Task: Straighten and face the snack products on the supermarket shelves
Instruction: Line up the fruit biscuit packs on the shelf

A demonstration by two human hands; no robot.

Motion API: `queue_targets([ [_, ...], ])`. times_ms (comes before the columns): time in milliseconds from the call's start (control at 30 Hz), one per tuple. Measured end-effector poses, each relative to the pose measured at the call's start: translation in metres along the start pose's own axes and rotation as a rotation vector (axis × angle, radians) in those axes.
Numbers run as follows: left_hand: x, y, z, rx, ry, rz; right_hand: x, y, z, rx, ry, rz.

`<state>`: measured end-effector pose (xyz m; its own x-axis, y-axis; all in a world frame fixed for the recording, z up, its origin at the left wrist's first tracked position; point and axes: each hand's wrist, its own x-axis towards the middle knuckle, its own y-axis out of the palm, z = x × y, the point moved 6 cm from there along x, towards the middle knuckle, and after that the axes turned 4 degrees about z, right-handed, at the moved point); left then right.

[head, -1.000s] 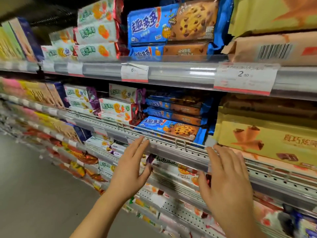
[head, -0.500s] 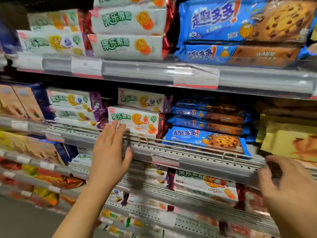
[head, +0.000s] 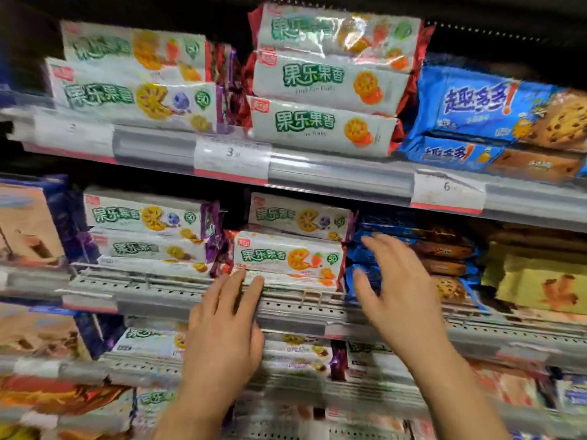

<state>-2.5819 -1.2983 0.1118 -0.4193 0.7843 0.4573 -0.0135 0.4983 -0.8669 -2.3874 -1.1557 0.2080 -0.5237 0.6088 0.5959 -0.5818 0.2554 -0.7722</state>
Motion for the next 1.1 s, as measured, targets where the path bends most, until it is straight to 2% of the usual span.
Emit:
queue_targets([
  [67, 0.002, 0.004, 0.003, 0.002, 0.006, 0.022, 0.018, 0.009, 0.013, -0.014, -0.017, 0.021],
  [267, 0.004, 0.009, 0.006, 0.035, 0.017, 0.086, 0.066, 0.036, 0.02, -0.041, 0.096, 0.171],
  [500, 0.001, 0.011, 0.003, 0.064, 0.024, 0.041, 0.079, 0.031, 0.021, -0.085, 0.022, 0.13],
  [700, 0.002, 0.009, -0.001, 0.077, 0.001, 0.034, 0.065, 0.001, 0.031, -0.087, -0.321, -0.165],
  [833, -0.001, 0.008, -0.002, 0.104, 0.028, 0.036, 0.042, -0.021, 0.032, -0.012, -0.462, -0.265],
  [1000, 0.003, -0.019, 0.0, 0.072, 0.098, 0.053, 0.009, -0.018, 0.017, 0.19, -0.503, -0.304],
  [1100, 0.009, -0.074, -0.004, -0.035, 0.241, -0.115, 0.0, -0.031, 0.015, 0.373, -0.444, -0.373],
])
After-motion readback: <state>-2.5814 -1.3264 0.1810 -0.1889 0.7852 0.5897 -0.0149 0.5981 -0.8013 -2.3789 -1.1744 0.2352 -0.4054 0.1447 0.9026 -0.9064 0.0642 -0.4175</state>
